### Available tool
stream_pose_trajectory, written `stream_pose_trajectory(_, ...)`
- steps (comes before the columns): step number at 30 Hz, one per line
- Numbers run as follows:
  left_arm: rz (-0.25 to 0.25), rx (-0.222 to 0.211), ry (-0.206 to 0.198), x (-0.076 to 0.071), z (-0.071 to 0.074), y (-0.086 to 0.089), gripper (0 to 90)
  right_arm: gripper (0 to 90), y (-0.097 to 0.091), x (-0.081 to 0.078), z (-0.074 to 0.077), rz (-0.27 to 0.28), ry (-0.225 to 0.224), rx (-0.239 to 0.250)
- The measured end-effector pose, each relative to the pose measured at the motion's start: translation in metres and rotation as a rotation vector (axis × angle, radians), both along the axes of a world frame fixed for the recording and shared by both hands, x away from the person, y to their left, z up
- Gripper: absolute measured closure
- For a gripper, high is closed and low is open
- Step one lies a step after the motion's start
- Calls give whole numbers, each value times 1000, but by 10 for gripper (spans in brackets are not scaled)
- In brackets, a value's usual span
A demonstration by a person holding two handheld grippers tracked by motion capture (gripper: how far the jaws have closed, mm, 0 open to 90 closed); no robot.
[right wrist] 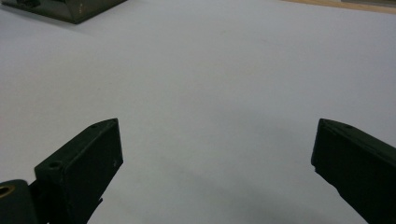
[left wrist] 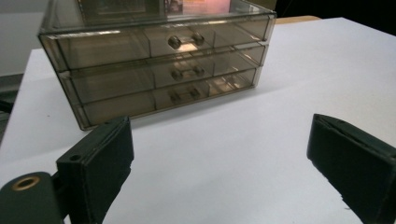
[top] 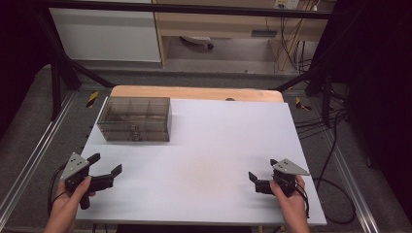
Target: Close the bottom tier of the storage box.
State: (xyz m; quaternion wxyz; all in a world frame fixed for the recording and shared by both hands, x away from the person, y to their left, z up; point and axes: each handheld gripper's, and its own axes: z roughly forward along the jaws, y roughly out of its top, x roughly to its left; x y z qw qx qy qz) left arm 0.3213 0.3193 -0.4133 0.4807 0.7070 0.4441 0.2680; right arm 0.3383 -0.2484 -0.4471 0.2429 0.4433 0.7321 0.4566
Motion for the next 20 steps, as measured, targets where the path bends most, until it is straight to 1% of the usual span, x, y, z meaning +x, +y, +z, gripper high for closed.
stream_pose_trajectory(1,-7,-3,5,-1,-1,-3,74,25,1,1,0,1,1,2)
stream_pose_trajectory(2,-19,4,10,-1,-2,-6,74,26,3,1,1,3,-4,-1)
stream_pose_trajectory(5,-57,33,28,-2,-5,-14,62,25,8,3,1,7,-4,-10)
stream_pose_trajectory(8,-70,15,40,-3,-6,-18,62,28,8,5,1,-5,-3,-20)
stream_pose_trajectory(9,-83,7,47,-3,-7,-19,63,28,7,5,1,-10,-7,-22)
stream_pose_trajectory(10,-91,8,45,-4,-7,-20,63,28,6,5,1,-18,-8,-18)
stream_pose_trajectory(13,-112,24,53,-5,-9,-24,62,27,3,6,0,-37,5,-10)
stream_pose_trajectory(15,-124,48,65,-4,-12,-27,60,26,3,6,-1,-42,13,-6)
stream_pose_trajectory(18,-128,78,77,-3,-14,-32,61,26,3,9,-2,-49,19,-15)
stream_pose_trajectory(19,-126,82,76,-2,-14,-32,60,25,3,10,-3,-55,31,-19)
stream_pose_trajectory(20,-119,87,77,-1,-14,-32,60,24,3,10,-4,-56,32,-22)
